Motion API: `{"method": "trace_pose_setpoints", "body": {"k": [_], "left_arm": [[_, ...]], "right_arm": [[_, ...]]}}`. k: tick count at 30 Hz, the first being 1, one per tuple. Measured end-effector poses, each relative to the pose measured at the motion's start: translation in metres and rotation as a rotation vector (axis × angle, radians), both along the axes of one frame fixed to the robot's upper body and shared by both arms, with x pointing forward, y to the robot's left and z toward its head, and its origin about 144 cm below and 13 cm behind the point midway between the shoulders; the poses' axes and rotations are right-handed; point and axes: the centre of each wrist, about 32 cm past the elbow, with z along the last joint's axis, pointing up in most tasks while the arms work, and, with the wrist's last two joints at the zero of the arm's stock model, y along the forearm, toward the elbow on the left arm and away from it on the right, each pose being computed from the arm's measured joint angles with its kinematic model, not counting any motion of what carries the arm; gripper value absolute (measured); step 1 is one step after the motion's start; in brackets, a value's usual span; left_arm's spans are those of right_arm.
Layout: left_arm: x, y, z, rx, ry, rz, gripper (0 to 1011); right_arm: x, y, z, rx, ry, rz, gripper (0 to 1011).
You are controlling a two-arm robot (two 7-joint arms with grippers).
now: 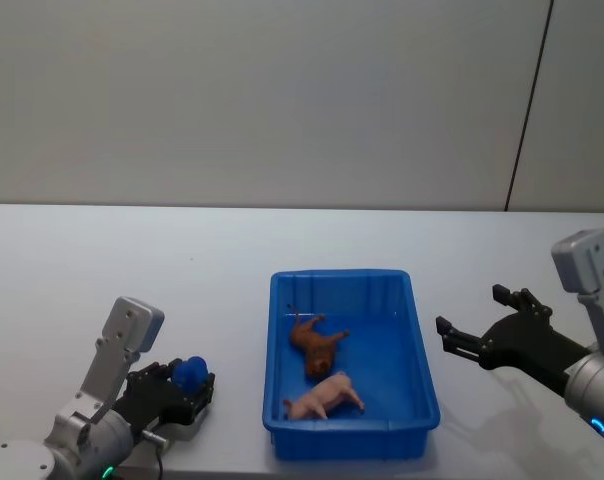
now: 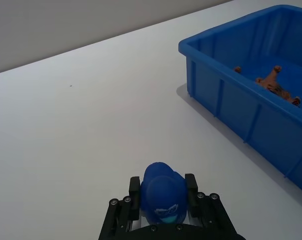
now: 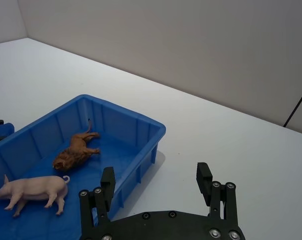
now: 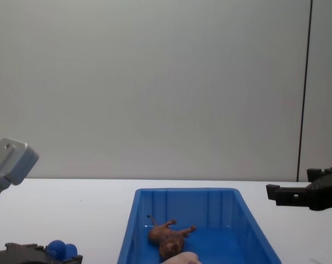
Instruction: Pick up the two dolls from the table and place them into the box.
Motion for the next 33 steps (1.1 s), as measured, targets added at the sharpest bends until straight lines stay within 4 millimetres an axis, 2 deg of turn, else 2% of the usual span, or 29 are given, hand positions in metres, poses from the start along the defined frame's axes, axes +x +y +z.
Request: {"method": "trace_pose_setpoints", "body": {"k": [3, 15, 19, 26, 31, 33], "left_arm": [[0.001, 0.000, 0.002, 0.005, -0.001, -0.001, 521], [0.019, -0.006, 0.037, 0.044, -0.102, -0.056, 446], [0.030, -0.013, 0.049, 0.031, -0.165, -0.091, 424], [0.048, -0.027, 0.056, -0.012, -0.245, -0.156, 364], [0.060, -0.038, 0.060, -0.039, -0.287, -0.198, 398], [0.067, -0.044, 0.063, -0.052, -0.304, -0.217, 498]], "right_arm": [[0.000, 0.000, 0.000, 0.000, 0.000, 0.000, 1001], [0.000, 0.000, 0.000, 0.000, 0.000, 0.000, 1001], [0.000, 0.000, 0.000, 0.000, 0.000, 0.000, 1001], [0.000, 0.000, 0.000, 0.000, 0.000, 0.000, 1001], [0.000, 0.000, 0.000, 0.000, 0.000, 0.000, 1001], [0.000, 0.000, 0.000, 0.000, 0.000, 0.000, 1001]]}}
